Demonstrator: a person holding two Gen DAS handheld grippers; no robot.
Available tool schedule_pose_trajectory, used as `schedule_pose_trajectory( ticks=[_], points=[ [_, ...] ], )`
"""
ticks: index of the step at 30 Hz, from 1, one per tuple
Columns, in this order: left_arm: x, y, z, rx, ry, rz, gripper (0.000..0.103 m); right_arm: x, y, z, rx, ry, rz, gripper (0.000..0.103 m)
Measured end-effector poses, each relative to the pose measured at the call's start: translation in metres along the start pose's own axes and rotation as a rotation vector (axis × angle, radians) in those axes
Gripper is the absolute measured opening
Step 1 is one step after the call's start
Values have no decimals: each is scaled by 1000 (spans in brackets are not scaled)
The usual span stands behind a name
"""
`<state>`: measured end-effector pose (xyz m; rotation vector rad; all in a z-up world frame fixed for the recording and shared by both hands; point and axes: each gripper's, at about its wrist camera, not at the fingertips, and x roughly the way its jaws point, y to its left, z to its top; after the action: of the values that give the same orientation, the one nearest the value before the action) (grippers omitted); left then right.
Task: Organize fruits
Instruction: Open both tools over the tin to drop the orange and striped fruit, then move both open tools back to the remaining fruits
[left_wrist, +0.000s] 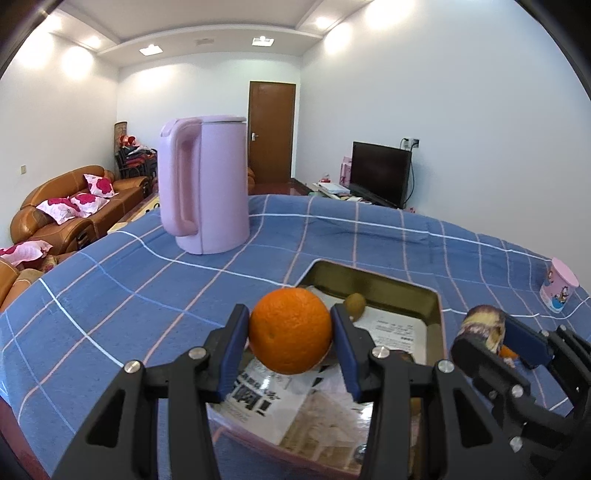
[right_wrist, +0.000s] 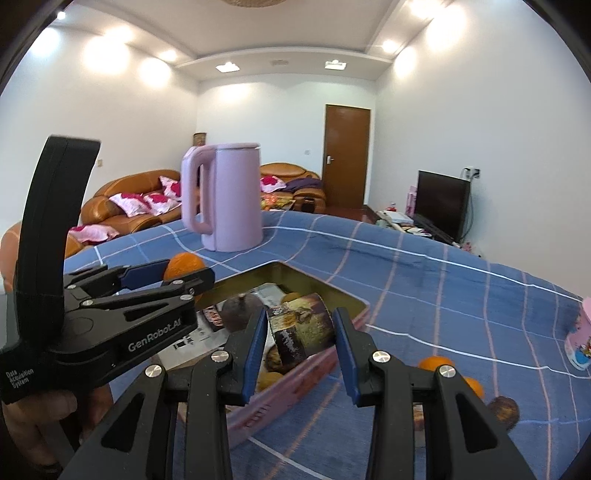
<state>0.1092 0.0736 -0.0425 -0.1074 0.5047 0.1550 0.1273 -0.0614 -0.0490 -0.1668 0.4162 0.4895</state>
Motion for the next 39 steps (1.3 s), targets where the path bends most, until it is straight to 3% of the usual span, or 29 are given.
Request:
schedule_pose_trajectory(
  ticks=[10, 16, 18, 21, 27, 39],
  points=[
    [13, 14, -4, 0, 49, 17, 48, 21, 20, 0, -35, 64, 45, 39],
    [4, 12, -4, 18, 19, 53, 60, 28, 23, 0, -38, 96, 85, 40],
    [1, 10, -4, 22, 11, 55, 64, 26, 24, 0, -41, 90, 83, 51],
    [-4, 6, -3, 30, 4, 49, 66, 19, 23, 0, -46, 77, 73, 55],
    [-16, -14, 1, 54, -21, 18, 70, -2, 2, -1, -47, 56, 6, 55],
    [-25, -85, -4, 173, -16, -90, 72, -46, -104, -28, 97, 81, -216, 56]
  ],
)
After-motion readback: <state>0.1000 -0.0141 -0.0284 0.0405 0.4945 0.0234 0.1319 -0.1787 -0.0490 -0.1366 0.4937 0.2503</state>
